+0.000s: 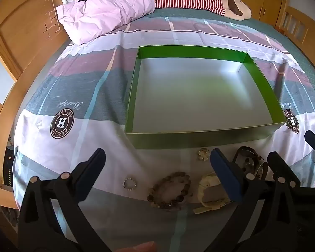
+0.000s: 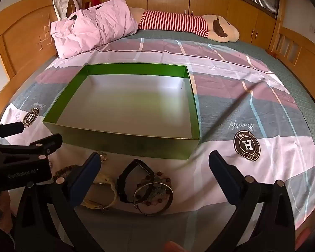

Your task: Organize jewelry

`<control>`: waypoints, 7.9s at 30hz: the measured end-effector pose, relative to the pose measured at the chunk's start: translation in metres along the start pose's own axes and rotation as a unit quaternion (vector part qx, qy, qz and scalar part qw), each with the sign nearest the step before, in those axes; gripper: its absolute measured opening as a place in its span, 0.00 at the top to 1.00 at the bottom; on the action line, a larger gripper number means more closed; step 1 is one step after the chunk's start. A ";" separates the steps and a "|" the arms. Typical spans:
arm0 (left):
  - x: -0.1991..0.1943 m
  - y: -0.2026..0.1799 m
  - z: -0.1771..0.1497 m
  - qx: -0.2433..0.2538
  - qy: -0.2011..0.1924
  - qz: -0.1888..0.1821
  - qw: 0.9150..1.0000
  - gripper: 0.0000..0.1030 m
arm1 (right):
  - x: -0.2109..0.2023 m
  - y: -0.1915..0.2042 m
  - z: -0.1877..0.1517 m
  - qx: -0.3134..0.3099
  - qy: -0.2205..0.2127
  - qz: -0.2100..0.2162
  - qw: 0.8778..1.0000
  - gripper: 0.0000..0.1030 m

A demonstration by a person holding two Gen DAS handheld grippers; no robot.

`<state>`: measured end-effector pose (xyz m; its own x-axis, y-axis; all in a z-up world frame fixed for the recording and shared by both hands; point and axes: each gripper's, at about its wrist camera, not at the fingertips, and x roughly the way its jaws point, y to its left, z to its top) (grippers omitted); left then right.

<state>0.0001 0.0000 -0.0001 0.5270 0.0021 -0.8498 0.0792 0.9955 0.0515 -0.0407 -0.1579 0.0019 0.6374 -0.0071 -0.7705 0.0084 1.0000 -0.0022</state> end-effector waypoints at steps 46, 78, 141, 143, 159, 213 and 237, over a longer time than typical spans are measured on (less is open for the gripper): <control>0.005 0.001 -0.007 0.004 0.009 0.006 1.000 0.02 | 0.000 -0.001 -0.001 0.001 0.002 -0.007 1.000 0.01; 0.008 -0.001 -0.007 0.005 0.011 0.008 1.000 0.02 | -0.002 0.001 -0.001 -0.001 0.001 -0.009 1.000 0.01; 0.063 -0.037 -0.034 0.078 0.148 -0.074 0.983 0.85 | 0.063 -0.036 -0.030 -0.037 0.204 -0.012 0.978 0.66; 0.063 -0.028 -0.030 0.064 0.146 -0.071 0.985 0.85 | 0.061 -0.048 -0.025 -0.026 0.192 -0.040 0.980 0.66; 0.071 -0.032 -0.030 0.071 0.147 -0.050 0.985 0.72 | 0.085 -0.007 -0.010 -0.059 0.151 0.043 0.986 0.53; -0.002 -0.014 -0.009 0.035 0.007 -0.041 0.999 0.81 | 0.030 -0.010 -0.003 -0.037 0.048 0.109 0.992 0.87; -0.037 0.027 0.037 -0.059 -0.074 -0.030 0.995 0.82 | -0.004 -0.030 0.034 0.029 -0.055 0.133 0.989 0.87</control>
<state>0.0145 0.0238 0.0521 0.6432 -0.0637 -0.7630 0.0195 0.9976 -0.0669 -0.0174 -0.1876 0.0262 0.7026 0.2527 -0.6652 -0.1293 0.9646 0.2300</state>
